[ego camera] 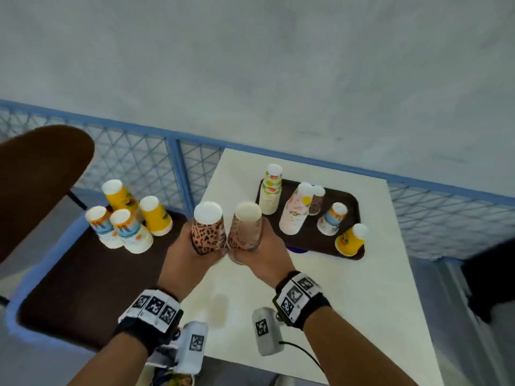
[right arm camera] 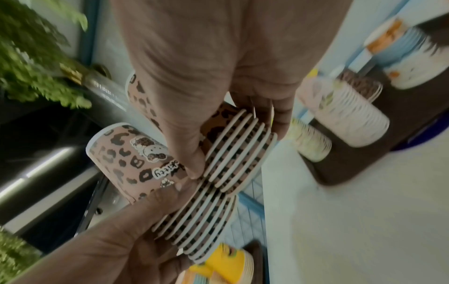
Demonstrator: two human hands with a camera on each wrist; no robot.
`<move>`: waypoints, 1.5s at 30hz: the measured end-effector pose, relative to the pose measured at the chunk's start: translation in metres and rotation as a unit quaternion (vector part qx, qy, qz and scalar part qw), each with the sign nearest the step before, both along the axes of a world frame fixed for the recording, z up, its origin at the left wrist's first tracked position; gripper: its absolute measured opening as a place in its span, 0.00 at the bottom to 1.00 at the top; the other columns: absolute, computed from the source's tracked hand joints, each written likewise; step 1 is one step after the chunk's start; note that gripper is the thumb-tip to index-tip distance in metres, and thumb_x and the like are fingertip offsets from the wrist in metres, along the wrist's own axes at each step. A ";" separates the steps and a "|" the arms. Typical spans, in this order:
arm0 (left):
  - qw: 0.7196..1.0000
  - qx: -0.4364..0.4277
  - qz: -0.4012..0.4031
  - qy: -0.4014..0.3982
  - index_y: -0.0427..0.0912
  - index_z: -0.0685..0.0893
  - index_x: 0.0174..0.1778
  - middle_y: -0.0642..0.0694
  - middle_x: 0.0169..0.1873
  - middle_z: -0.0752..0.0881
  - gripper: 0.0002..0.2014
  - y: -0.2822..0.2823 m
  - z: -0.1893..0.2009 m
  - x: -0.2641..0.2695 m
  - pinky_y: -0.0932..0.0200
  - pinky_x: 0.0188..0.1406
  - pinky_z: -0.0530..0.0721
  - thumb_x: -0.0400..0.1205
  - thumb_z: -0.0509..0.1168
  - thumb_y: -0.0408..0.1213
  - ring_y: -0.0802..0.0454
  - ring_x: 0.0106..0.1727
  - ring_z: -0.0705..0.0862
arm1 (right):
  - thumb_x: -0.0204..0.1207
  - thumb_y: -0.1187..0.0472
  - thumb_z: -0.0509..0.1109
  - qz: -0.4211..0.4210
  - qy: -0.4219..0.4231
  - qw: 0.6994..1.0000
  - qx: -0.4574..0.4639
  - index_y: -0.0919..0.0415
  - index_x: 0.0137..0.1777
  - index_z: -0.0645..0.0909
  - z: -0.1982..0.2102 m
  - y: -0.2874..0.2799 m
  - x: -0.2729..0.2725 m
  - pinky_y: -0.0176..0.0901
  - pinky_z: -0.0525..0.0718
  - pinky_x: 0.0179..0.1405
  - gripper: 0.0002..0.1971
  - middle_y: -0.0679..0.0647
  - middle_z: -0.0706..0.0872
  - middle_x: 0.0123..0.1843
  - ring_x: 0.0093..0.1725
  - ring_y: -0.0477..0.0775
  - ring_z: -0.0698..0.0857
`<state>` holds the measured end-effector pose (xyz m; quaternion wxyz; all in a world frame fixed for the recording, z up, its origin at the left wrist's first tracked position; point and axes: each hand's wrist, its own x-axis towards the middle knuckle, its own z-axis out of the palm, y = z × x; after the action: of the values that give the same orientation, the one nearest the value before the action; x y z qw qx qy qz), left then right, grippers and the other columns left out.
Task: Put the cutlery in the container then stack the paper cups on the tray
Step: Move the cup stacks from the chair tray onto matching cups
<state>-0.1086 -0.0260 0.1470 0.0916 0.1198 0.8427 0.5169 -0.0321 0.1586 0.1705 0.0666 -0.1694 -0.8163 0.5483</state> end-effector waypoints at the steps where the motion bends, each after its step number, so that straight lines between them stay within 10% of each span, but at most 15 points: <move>1: 1.000 0.004 -0.010 0.000 0.56 0.78 0.67 0.58 0.57 0.90 0.36 0.019 0.007 0.003 0.43 0.62 0.88 0.65 0.86 0.48 0.58 0.59 0.89 | 0.63 0.53 0.87 -0.010 0.004 1.000 -0.002 0.43 0.66 0.74 0.008 0.018 0.009 0.27 0.82 0.53 0.34 0.38 0.88 0.58 0.56 0.30 0.85; 10: 0.997 0.013 -0.077 0.029 0.59 0.76 0.70 0.60 0.60 0.89 0.38 0.156 0.060 0.004 0.46 0.65 0.86 0.65 0.83 0.56 0.60 0.61 0.87 | 0.63 0.52 0.87 -0.130 0.030 0.991 0.023 0.46 0.67 0.74 0.062 0.190 0.019 0.39 0.84 0.55 0.35 0.39 0.88 0.56 0.55 0.39 0.87; 16: 0.996 -0.004 -0.079 0.040 0.59 0.75 0.72 0.62 0.60 0.88 0.38 0.212 0.082 -0.015 0.59 0.61 0.83 0.67 0.84 0.52 0.62 0.62 0.86 | 0.67 0.51 0.84 -0.160 0.014 0.984 0.082 0.58 0.75 0.70 0.049 0.268 -0.055 0.59 0.84 0.66 0.39 0.56 0.83 0.67 0.64 0.62 0.85; 21: 0.998 0.007 -0.061 0.027 0.62 0.76 0.70 0.61 0.59 0.89 0.37 0.216 0.077 -0.028 0.54 0.62 0.86 0.66 0.85 0.52 0.63 0.61 0.87 | 0.62 0.52 0.86 -0.143 -0.019 0.989 0.020 0.50 0.70 0.73 0.000 0.309 -0.092 0.50 0.85 0.62 0.37 0.45 0.86 0.57 0.57 0.51 0.86; 45: 1.000 -0.019 -0.017 0.007 0.63 0.75 0.71 0.62 0.58 0.89 0.37 0.230 0.059 -0.038 0.49 0.64 0.87 0.67 0.85 0.49 0.60 0.61 0.88 | 0.63 0.62 0.87 -0.165 -0.144 0.975 0.024 0.58 0.68 0.70 -0.087 0.314 -0.138 0.48 0.80 0.63 0.37 0.56 0.85 0.65 0.67 0.60 0.84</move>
<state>-0.1469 0.2039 0.2056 0.0963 0.1362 0.8507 0.4984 -0.1705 0.4728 0.0835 0.0425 -0.3773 -0.7911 0.4796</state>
